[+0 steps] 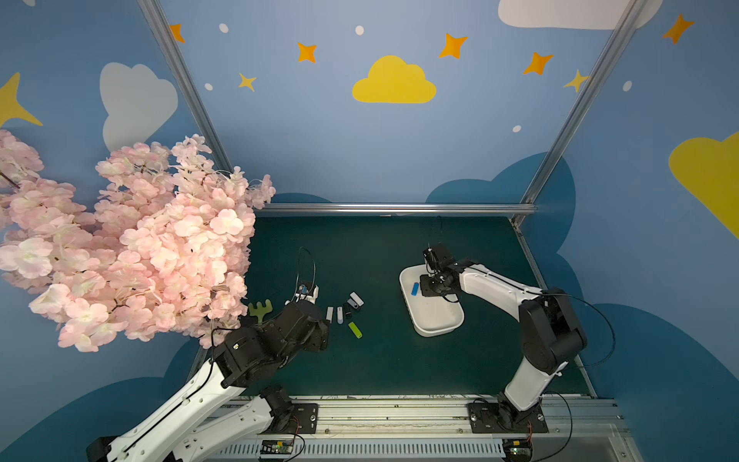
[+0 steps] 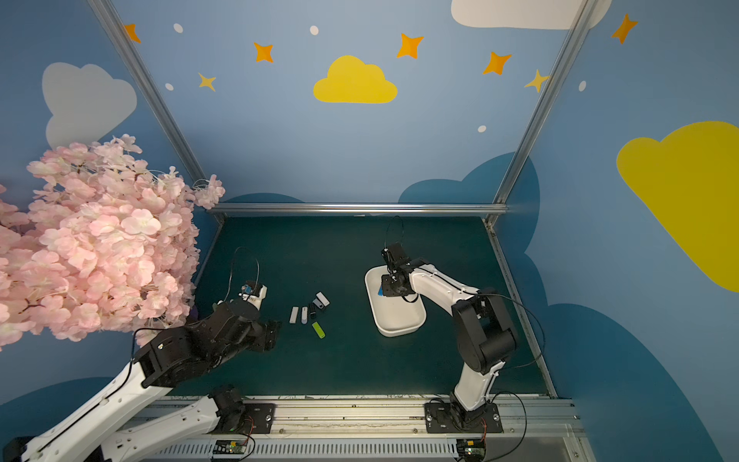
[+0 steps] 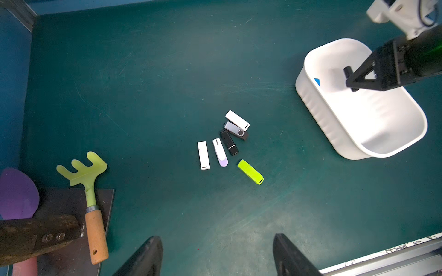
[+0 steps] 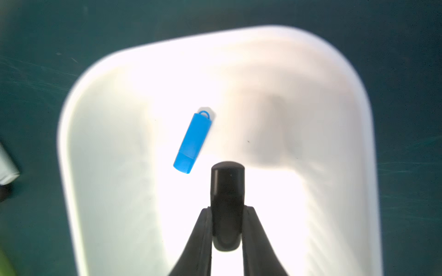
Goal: Put the usb flash drive into the storage box
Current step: Place the USB flash in the storage box.
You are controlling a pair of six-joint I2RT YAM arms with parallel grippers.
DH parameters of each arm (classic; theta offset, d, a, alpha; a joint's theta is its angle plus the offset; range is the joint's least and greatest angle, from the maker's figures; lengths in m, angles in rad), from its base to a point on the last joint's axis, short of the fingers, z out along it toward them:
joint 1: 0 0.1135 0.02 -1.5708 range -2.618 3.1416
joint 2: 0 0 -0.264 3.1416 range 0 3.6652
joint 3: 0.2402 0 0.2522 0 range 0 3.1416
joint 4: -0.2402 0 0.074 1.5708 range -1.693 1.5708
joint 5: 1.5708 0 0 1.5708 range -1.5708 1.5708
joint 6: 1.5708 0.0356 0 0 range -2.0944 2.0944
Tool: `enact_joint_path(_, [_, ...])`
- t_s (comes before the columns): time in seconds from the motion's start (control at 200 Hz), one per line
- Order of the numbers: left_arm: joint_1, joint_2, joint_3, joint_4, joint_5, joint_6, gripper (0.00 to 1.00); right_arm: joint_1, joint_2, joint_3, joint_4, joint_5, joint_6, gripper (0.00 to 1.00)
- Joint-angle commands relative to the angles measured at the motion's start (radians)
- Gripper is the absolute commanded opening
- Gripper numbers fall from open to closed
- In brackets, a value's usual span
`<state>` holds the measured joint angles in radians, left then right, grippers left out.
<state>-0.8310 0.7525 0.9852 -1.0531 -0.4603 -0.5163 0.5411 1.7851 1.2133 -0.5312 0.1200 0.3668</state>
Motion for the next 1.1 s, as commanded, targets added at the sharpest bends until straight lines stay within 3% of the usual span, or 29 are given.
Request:
enact_joint_path(0.0, [0.004,-0.008,-0.008,0.006,0.012,0.016,0.77,-0.014,0.047,0.055,-0.039,-0.017,0.026,0.04])
enact_joint_path(0.3, [0.004,0.001,-0.01,0.01,0.02,0.019,0.77,-0.053,0.136,0.109,-0.028,-0.119,0.053,0.13])
enact_joint_path(0.596, [0.004,0.003,-0.01,0.009,0.02,0.019,0.77,-0.054,0.177,0.152,-0.04,-0.129,0.058,0.15])
enact_joint_path(0.931, [0.005,0.011,-0.01,0.009,0.02,0.017,0.78,-0.052,0.189,0.163,-0.064,-0.114,0.08,0.35])
enact_joint_path(1.096, [0.004,0.017,-0.01,0.008,0.017,0.015,0.79,-0.045,0.138,0.144,-0.065,-0.08,0.078,0.37])
